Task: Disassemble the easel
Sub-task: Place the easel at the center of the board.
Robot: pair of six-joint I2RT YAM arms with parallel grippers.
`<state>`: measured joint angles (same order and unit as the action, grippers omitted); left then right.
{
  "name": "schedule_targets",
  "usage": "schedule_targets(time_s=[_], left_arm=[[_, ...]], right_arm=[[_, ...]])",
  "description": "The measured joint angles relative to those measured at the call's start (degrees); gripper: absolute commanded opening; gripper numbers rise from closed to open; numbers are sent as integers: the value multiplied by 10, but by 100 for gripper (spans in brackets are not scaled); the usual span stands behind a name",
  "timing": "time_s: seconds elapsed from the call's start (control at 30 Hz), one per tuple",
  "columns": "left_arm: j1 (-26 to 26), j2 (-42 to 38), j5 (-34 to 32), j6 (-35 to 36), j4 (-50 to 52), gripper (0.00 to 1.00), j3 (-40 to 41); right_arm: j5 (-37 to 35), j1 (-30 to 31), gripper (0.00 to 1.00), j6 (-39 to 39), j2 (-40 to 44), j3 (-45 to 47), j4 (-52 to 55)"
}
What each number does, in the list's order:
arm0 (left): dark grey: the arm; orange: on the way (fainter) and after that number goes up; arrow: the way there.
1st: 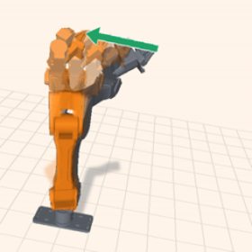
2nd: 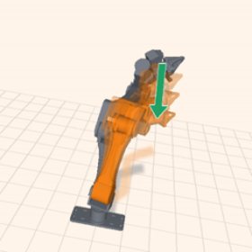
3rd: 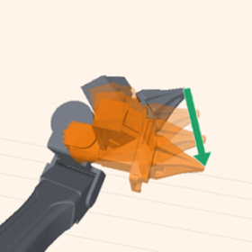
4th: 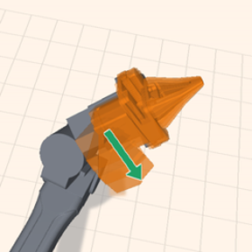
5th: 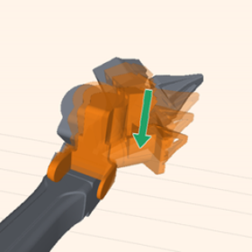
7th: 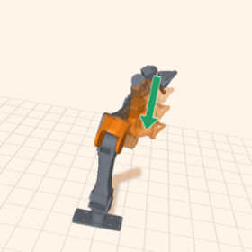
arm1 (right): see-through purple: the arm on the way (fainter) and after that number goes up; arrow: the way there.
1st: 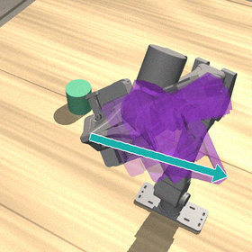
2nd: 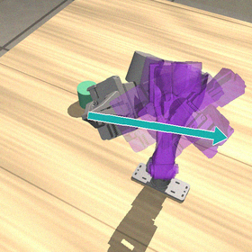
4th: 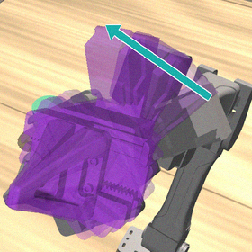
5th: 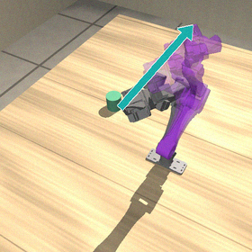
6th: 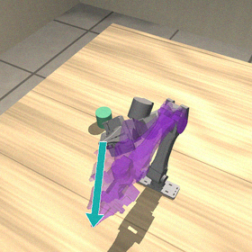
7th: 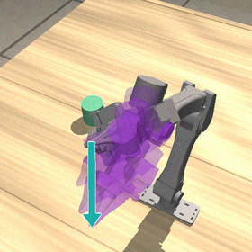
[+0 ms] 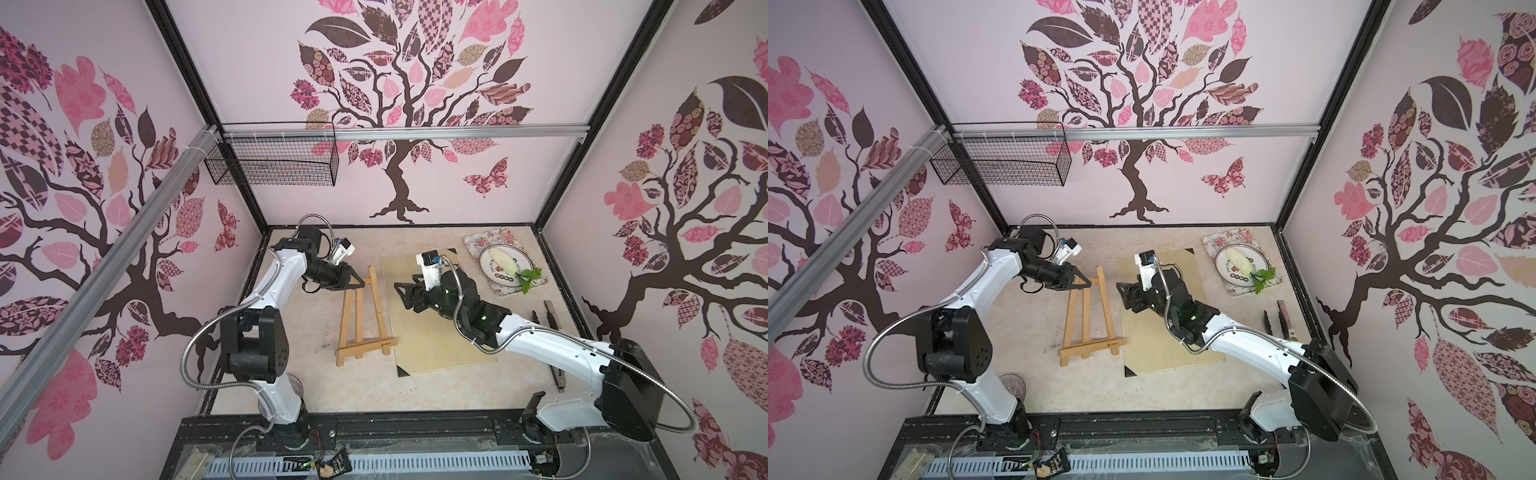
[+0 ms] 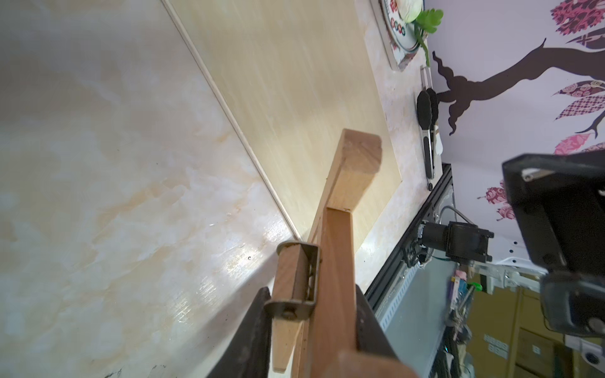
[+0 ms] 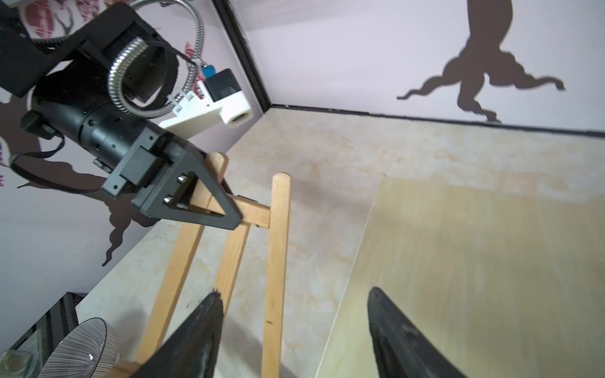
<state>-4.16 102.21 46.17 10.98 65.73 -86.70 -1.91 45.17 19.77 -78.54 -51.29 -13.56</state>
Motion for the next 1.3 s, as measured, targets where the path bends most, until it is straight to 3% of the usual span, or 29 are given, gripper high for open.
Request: schedule_targets(time_s=[0.43, 0.6, 0.97, 1.3], left_arm=[[31, 162, 44, 56, 74, 0, -78], [38, 194, 45, 58, 67, 8, -94], [55, 213, 19, 40, -2, 18, -87], [77, 205, -4, -6, -102, 29, 5]], right_arm=[[43, -16, 73, 38, -45, 10, 59], [48, -17, 73, 38, -64, 9, 59], [46, -19, 73, 38, -82, -1, 61], [34, -22, 73, 38, -82, -1, 61]])
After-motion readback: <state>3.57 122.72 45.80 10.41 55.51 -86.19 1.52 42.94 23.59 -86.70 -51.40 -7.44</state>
